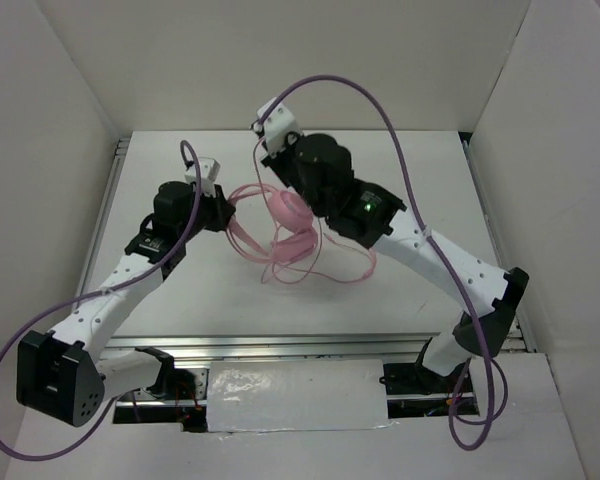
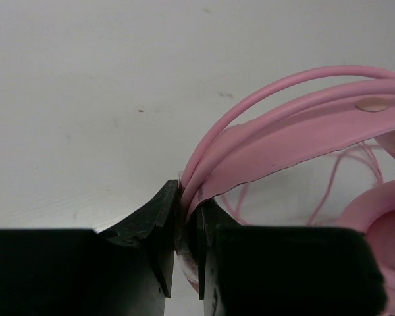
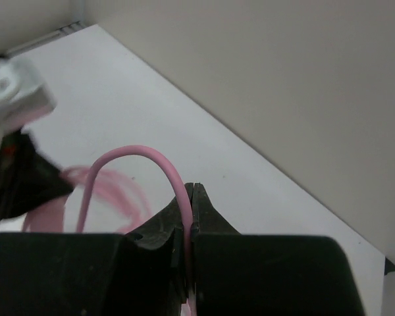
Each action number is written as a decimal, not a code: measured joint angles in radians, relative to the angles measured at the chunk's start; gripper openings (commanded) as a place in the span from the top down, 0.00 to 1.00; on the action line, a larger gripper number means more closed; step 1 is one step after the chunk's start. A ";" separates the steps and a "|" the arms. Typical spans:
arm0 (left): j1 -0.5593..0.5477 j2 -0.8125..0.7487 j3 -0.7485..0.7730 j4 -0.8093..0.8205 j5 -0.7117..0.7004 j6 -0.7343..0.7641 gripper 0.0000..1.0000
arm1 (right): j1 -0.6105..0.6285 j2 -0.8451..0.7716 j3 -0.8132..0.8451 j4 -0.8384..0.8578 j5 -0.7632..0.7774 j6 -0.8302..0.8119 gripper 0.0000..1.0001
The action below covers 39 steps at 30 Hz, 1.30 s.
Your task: Wrap the headphones
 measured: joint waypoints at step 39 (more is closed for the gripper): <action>-0.199 -0.230 0.094 -0.055 0.100 0.106 1.00 | -0.694 0.229 -0.392 0.183 -0.690 0.583 1.00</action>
